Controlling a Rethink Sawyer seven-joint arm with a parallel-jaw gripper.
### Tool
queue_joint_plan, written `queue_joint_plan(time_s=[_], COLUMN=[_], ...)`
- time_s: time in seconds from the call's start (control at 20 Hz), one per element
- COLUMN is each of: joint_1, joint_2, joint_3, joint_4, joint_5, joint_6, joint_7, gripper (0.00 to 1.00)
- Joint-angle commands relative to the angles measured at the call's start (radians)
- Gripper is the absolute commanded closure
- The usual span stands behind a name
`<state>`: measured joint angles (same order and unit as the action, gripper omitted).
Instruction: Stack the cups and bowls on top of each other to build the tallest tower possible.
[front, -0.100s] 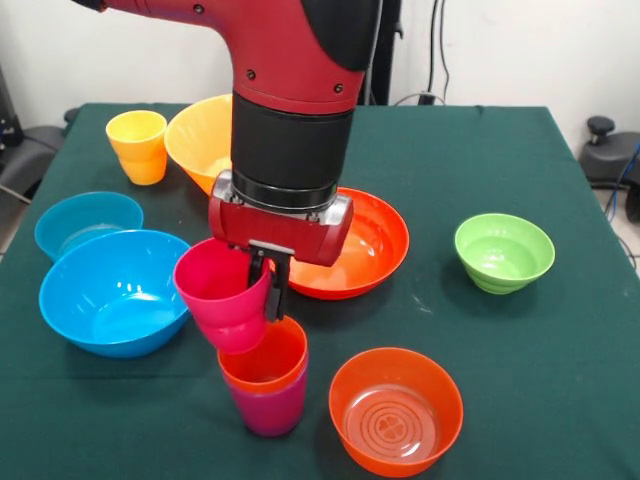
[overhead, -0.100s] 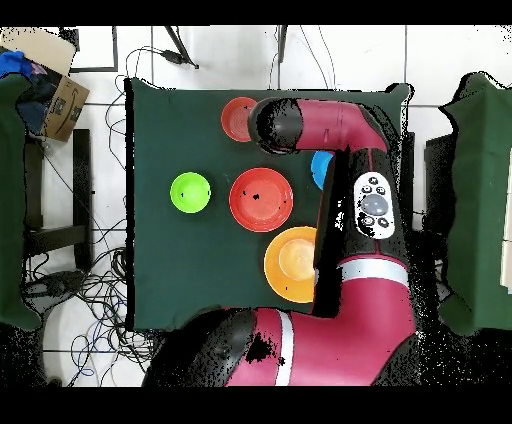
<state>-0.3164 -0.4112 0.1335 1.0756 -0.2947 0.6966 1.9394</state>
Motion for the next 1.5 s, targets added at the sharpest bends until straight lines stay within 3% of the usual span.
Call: queue_joint_plan(time_s=[0.05, 0.75, 1.5], joint_1=[-0.012, 0.022, 0.02], joint_2=[0.044, 0.041, 0.0], joint_3=[0.128, 0.128, 0.115], joint_4=[0.022, -0.002, 0.063], joint_5=[-0.085, -0.083, -0.086], joint_6=[-0.063, -0.035, -0.058], joint_7=[-0.227, -0.183, -0.162], gripper=[1.0, 1.0, 1.0])
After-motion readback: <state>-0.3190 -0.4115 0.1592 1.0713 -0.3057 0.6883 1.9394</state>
